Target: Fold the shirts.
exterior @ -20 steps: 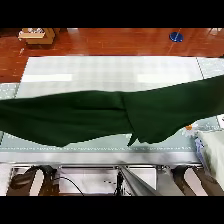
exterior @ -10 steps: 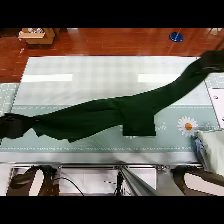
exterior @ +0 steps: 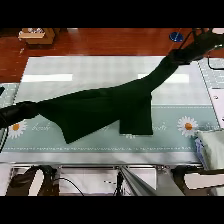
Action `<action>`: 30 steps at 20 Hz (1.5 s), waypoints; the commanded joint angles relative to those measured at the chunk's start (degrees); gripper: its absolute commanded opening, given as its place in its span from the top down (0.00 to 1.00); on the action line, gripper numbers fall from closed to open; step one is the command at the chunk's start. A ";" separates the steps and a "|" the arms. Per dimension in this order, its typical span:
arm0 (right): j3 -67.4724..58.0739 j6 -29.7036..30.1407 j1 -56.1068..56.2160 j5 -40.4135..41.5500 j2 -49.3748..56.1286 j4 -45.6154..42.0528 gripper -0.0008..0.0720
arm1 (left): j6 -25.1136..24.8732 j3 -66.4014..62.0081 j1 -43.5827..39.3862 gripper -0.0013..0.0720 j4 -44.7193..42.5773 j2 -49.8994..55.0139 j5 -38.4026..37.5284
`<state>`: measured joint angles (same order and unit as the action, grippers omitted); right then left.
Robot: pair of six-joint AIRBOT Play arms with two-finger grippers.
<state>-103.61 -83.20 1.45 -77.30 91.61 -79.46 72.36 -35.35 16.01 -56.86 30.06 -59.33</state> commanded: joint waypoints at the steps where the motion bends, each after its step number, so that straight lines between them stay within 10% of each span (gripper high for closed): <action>1: -0.04 -0.22 0.17 8.92 3.48 4.76 0.95 | -0.37 4.48 0.02 0.95 -0.35 4.07 6.93; 11: -0.07 -0.13 0.15 8.98 13.16 7.32 0.94 | -0.33 6.69 0.02 0.95 -0.13 15.15 17.44; 17: -0.07 0.22 0.13 7.85 9.57 3.87 0.47 | -0.33 6.69 0.02 0.95 -0.11 15.17 26.82; 21: -0.04 2.71 -0.52 -2.36 7.15 -3.61 0.41 | -0.35 6.71 -0.09 0.95 -0.13 15.17 26.14; 30: 19.50 6.34 -7.98 -2.58 7.39 21.09 0.30 | -0.35 6.71 -0.09 0.95 -0.15 15.17 23.28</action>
<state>-90.67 -78.76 -5.82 -81.19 99.07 -63.86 72.01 -28.67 15.94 -56.99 45.21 -35.40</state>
